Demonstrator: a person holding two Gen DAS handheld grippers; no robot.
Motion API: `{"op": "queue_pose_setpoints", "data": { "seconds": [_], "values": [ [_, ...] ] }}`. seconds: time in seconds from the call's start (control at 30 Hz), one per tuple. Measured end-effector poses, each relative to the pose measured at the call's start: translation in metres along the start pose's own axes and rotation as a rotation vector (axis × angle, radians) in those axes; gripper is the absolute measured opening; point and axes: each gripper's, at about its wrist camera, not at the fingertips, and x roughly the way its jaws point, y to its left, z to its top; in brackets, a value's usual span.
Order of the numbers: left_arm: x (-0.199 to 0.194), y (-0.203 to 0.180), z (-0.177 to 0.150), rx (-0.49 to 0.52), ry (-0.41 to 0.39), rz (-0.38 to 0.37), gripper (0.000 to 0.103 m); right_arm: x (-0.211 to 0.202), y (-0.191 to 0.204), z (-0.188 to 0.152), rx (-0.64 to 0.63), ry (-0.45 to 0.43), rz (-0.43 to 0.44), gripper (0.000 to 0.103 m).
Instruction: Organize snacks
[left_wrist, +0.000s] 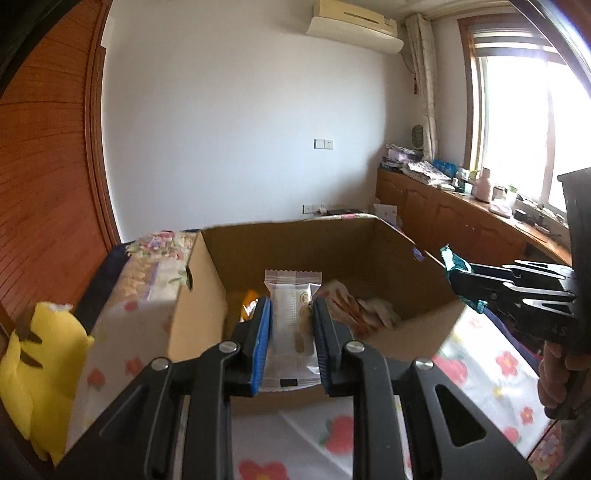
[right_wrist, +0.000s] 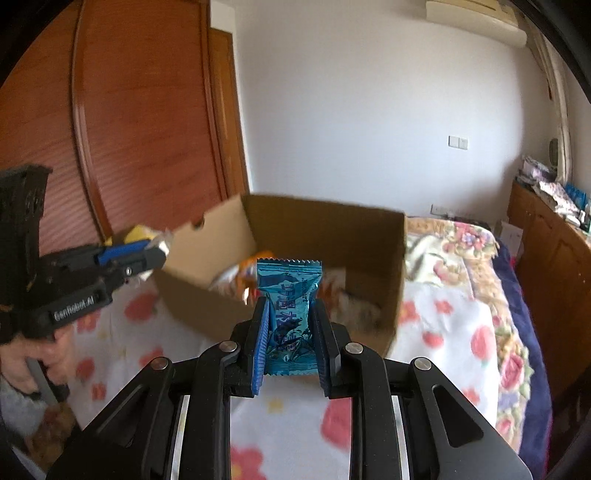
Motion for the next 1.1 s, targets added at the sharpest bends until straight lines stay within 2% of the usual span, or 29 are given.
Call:
{"op": "queue_pose_setpoints", "data": {
  "seconds": [0.13, 0.27, 0.3, 0.37, 0.4, 0.5, 0.8, 1.1],
  "values": [
    [0.026, 0.011, 0.010, 0.009, 0.016, 0.008, 0.021, 0.035, -0.010, 0.022, 0.028, 0.007, -0.006, 0.021],
    [0.050, 0.015, 0.010, 0.011, 0.037, 0.016, 0.023, 0.068, -0.018, 0.027, 0.053, 0.046, -0.020, 0.022],
    [0.054, 0.016, 0.009, 0.011, 0.040, 0.014, 0.024, 0.074, -0.018, 0.027, 0.059, 0.055, -0.022, 0.023],
    [0.057, 0.014, 0.009, 0.010, 0.043, 0.018, 0.032, 0.082, -0.021, 0.026, 0.070, 0.067, -0.030, 0.026],
    [0.058, 0.013, 0.008, 0.009, 0.040, 0.021, 0.036, 0.084, -0.021, 0.026, 0.072, 0.070, -0.034, 0.033],
    [0.058, 0.013, 0.005, 0.005, 0.041, 0.024, 0.038, 0.086, -0.022, 0.025, 0.079, 0.073, -0.036, 0.038],
    [0.024, -0.002, -0.003, 0.028, 0.046, 0.033, 0.039, 0.057, -0.011, 0.018, 0.071, 0.057, -0.036, 0.038],
    [-0.046, -0.017, -0.022, 0.025, 0.028, 0.050, 0.040, -0.018, 0.013, -0.003, 0.053, 0.021, -0.058, 0.040]
  ]
}}
